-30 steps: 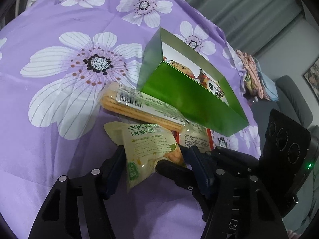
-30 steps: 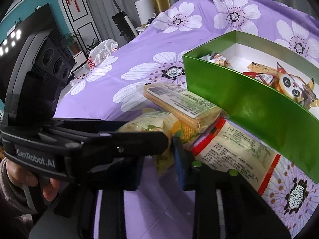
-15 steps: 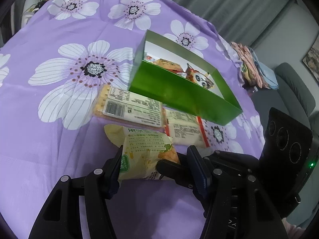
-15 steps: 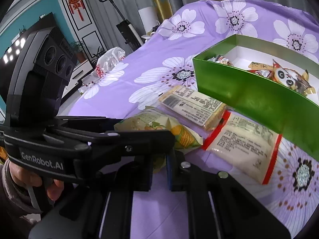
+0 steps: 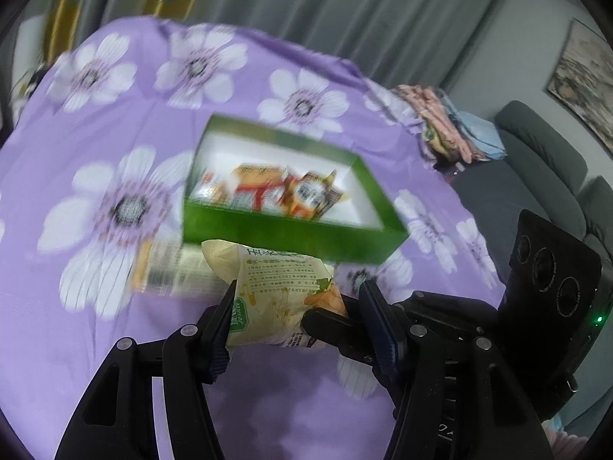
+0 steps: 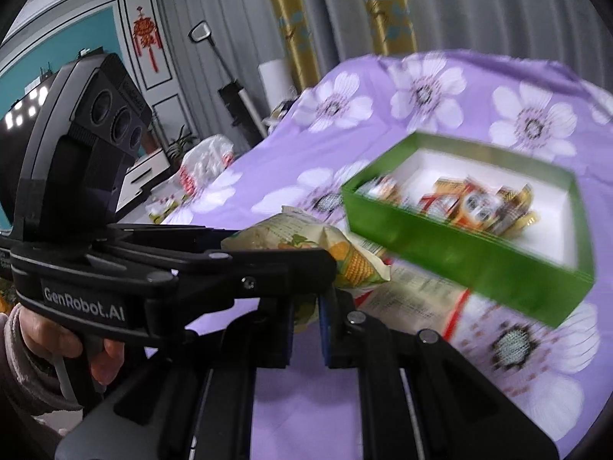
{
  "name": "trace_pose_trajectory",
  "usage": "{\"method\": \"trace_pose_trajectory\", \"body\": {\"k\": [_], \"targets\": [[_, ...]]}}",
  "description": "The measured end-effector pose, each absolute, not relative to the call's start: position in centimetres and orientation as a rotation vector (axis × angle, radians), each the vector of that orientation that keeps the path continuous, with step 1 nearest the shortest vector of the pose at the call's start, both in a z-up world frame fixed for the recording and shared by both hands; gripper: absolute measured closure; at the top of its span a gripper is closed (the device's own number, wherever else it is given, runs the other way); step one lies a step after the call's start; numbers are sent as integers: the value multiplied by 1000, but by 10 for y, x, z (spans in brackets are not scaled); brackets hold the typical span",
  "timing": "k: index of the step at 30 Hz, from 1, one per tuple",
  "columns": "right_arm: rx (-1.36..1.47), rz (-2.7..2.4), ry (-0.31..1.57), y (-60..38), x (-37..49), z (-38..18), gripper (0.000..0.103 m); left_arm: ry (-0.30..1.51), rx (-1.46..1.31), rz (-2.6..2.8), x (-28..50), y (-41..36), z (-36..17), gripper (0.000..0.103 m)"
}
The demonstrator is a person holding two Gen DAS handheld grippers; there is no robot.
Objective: Organize snacks
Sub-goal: 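Lift the corn snack bag into the green box and open the left gripper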
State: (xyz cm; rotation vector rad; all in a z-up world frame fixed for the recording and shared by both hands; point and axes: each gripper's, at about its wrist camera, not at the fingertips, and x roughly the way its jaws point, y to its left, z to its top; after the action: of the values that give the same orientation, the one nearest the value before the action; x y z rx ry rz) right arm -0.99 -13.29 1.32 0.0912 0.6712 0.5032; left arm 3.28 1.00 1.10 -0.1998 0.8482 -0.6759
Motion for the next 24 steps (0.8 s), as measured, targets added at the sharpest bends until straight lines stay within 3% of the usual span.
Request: {"method": "trace_pose_trajectory", "body": {"k": [11, 24], "targets": [[108, 356, 578, -200, 49, 41, 92, 773, -170, -780, 110, -60, 42, 43], [137, 267, 718, -236, 100, -1, 89, 921, -192, -783, 173, -107, -12, 43]]}}
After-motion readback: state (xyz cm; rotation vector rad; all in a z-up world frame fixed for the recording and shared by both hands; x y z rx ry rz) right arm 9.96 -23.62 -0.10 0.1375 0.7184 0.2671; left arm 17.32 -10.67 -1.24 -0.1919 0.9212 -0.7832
